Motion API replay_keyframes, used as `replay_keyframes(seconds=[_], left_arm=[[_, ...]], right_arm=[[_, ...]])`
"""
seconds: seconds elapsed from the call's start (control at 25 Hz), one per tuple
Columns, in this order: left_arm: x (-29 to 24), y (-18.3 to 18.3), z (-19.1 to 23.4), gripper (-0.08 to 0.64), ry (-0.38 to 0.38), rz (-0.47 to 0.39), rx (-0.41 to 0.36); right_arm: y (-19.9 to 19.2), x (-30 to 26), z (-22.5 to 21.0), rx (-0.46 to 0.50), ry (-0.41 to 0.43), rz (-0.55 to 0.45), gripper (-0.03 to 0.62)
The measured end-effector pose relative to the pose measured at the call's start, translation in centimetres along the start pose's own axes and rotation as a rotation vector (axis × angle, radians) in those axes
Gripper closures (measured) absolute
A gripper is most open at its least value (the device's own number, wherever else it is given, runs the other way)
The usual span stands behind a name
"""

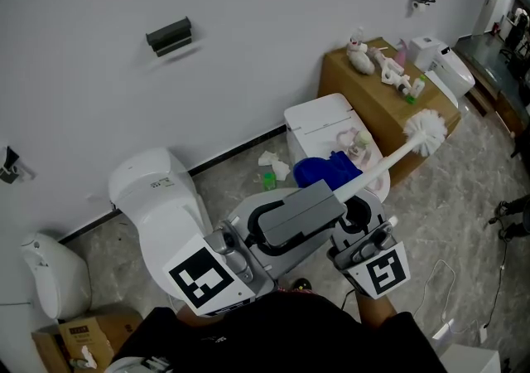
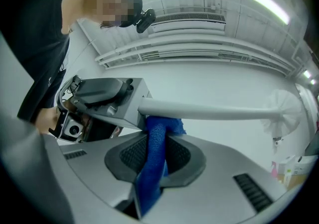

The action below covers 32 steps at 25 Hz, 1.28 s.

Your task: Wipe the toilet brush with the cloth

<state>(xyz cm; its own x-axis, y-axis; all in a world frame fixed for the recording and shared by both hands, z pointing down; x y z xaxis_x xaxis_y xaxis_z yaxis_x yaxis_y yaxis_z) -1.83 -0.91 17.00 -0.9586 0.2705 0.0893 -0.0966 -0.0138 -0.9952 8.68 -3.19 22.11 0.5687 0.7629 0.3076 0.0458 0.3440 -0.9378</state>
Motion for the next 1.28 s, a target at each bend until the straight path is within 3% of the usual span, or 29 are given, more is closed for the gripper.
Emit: replay_keyframes(seconds=[1.28], left_arm=[[0.1, -0.2, 0.2, 0.370, 0.007, 0.007, 0.012]], right_arm=[[0.1, 0.5, -1.7, -0.118, -0.011, -0.059, 0.522]])
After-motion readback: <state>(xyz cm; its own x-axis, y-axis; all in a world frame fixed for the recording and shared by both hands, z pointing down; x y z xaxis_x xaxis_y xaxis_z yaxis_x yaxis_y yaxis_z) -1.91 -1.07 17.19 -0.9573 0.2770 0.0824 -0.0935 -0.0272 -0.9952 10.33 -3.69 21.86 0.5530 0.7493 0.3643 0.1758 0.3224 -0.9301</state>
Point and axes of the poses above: the fingertips, and each gripper's own axes: x backward along the fingers, z to its left, y out of its top, the point moved 6 cm from there along x, backward along the fingers, and after that the axes turned 4 degrees about -y, right-handed, at the moved point
